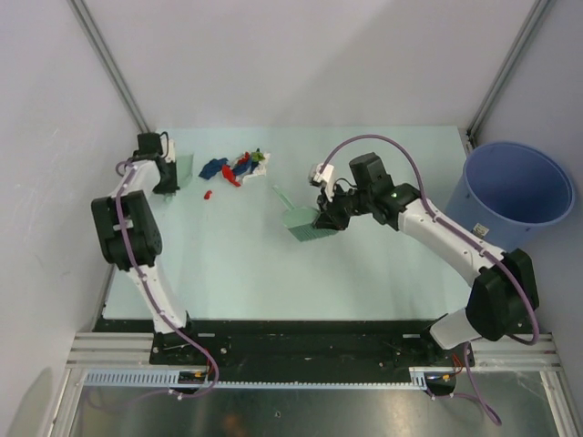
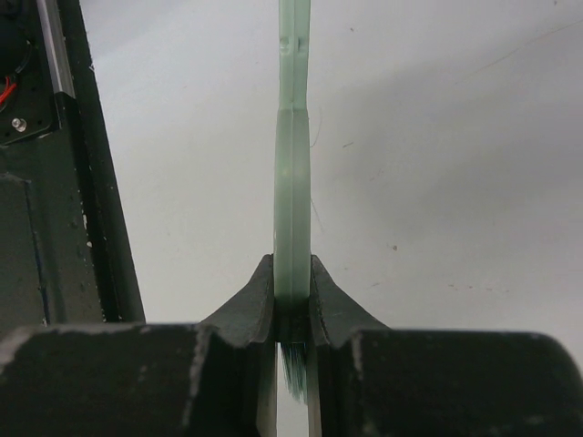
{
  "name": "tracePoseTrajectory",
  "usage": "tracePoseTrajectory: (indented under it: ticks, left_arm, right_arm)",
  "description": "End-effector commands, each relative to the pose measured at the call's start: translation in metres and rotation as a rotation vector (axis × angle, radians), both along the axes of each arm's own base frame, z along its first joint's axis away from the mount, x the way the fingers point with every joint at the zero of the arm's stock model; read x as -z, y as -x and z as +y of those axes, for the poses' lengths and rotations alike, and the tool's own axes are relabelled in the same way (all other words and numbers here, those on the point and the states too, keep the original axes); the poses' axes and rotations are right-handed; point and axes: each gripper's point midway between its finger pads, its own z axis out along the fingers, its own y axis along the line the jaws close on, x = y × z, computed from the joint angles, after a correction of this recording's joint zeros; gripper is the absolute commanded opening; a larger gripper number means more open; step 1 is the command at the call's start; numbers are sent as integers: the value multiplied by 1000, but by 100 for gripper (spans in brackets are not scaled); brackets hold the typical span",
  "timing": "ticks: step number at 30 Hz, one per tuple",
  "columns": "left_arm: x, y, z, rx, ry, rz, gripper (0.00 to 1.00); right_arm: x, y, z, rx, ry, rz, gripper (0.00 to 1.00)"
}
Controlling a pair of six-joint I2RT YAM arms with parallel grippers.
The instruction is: Sweep away the paper scraps from the table
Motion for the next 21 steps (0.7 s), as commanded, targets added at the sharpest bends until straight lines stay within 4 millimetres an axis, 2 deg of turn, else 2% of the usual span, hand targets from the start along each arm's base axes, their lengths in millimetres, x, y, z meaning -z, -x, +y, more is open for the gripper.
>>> tracePoseTrajectory:
  ticks: [1,2,4,5,6,7,8,10,11,12,13,14,16,17,18,19,20,21]
  left_arm:
    - [-44,16,-31,-14,92,-127,0]
    - [-53,20,-37,-2,89,-147,0]
    - [-47,32,-54,19,111,-136,0]
    - [-60,36,-59,29,110,-167,0]
    - [-54,45,-71,51,115,-159,0]
    - [-60,50,-76,66,109,-176,0]
    - [-81,55,-82,85,98,-230,0]
    - [-97,64,-100,146,69,-264,0]
    - [-122,70,-107,171,58,-326,0]
    - [-128,77,-122,211,39,-341,0]
    - [-138,82,-128,233,19,-366,0]
    - [-153,92,-149,289,20,-406,0]
    - [-152,107,-171,351,28,-403,0]
    - [-143,117,-195,421,44,-373,0]
    - [-133,125,-207,456,54,-345,0]
    - [-123,129,-219,486,65,-310,0]
    - [-113,140,-242,555,73,-264,0]
    - [-112,143,-255,584,81,-246,0]
  right_arm:
    - [-29,5,3,36,-38,-67,0]
    - [-35,4,2,54,-42,-87,0]
    - [-41,5,1,70,-46,-97,0]
    - [-44,5,-1,83,-46,-110,0]
    - [-47,8,0,79,-47,-114,0]
    - [-47,9,-1,84,-45,-114,0]
    - [-47,12,-2,84,-42,-111,0]
    - [-51,19,-3,77,-47,-112,0]
    - [-52,19,-4,90,-44,-114,0]
    - [-55,19,-6,106,-49,-116,0]
    - [-56,16,-9,134,-42,-118,0]
    - [-57,15,-11,163,-47,-101,0]
    - [-66,9,-20,220,-63,-107,0]
    - [-70,7,-24,262,-79,-86,0]
    - [-74,4,-29,297,-88,-88,0]
    - [-89,-2,-42,364,-112,-116,0]
    - [-96,-3,-49,414,-131,-107,0]
    - [-103,-4,-57,455,-148,-117,0]
